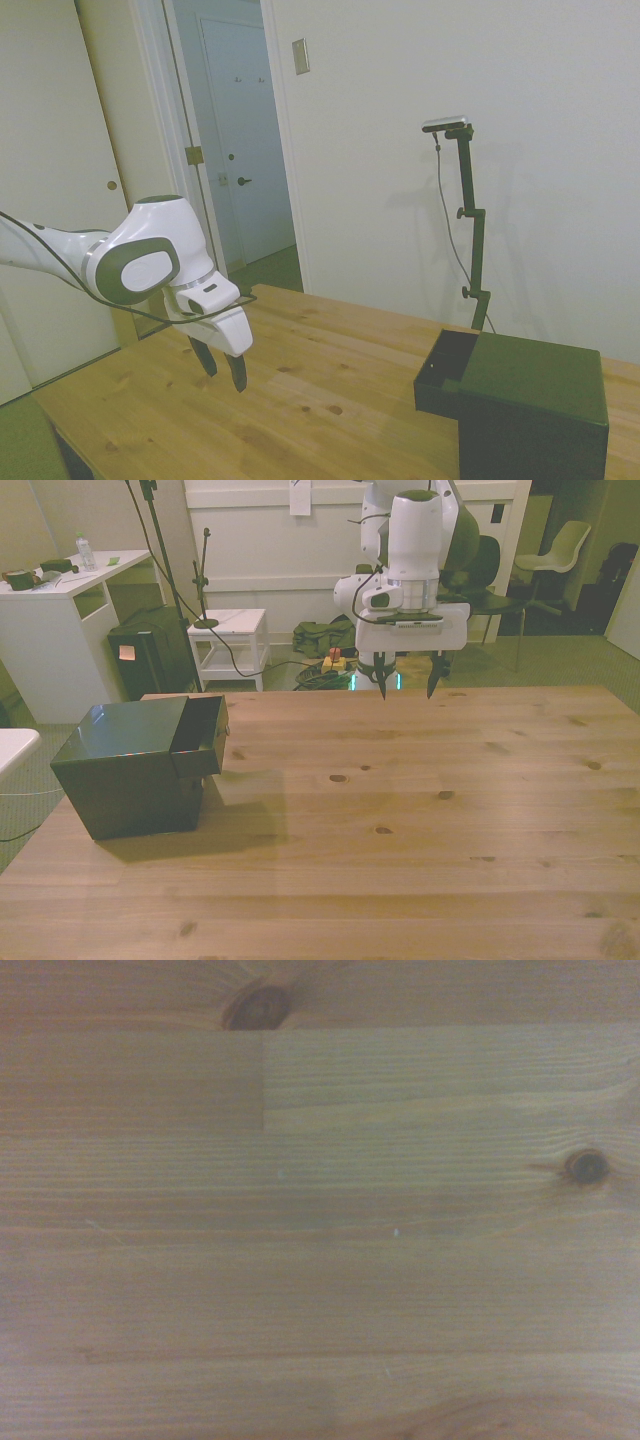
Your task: Close the top drawer
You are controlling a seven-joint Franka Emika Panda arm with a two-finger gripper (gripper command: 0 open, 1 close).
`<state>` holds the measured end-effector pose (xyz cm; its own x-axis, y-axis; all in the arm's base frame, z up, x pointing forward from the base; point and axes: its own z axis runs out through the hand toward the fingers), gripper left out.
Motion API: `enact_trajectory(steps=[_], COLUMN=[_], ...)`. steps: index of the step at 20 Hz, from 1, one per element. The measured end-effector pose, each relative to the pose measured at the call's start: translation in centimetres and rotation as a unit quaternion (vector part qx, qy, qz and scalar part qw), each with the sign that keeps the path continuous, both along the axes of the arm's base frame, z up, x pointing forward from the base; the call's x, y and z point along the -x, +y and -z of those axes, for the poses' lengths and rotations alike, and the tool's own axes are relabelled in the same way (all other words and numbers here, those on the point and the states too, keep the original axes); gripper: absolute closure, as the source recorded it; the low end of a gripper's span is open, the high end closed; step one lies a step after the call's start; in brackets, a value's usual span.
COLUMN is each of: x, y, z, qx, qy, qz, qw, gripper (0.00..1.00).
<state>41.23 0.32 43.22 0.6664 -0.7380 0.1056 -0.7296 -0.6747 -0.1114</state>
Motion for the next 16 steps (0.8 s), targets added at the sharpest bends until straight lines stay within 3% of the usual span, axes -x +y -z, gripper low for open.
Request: enact_trajectory(steps=[3,8,12,16], x=[0.0,-2.6,-5.9,-8.8], y=[-0.4,-6.9,-13.0,-17.7], z=[0.0,-2.0,-2.3,-2.4], qx=[-0.001,0.006,0.030,0.055], qy=[0.004,-0.038,-0.086,-0.127], qz=[0.008,0.107,0.199,0.281], qw=[1.0000,0.9935,0.9757,0.9496], gripper=[0.00,0.00,0.00,0.00])
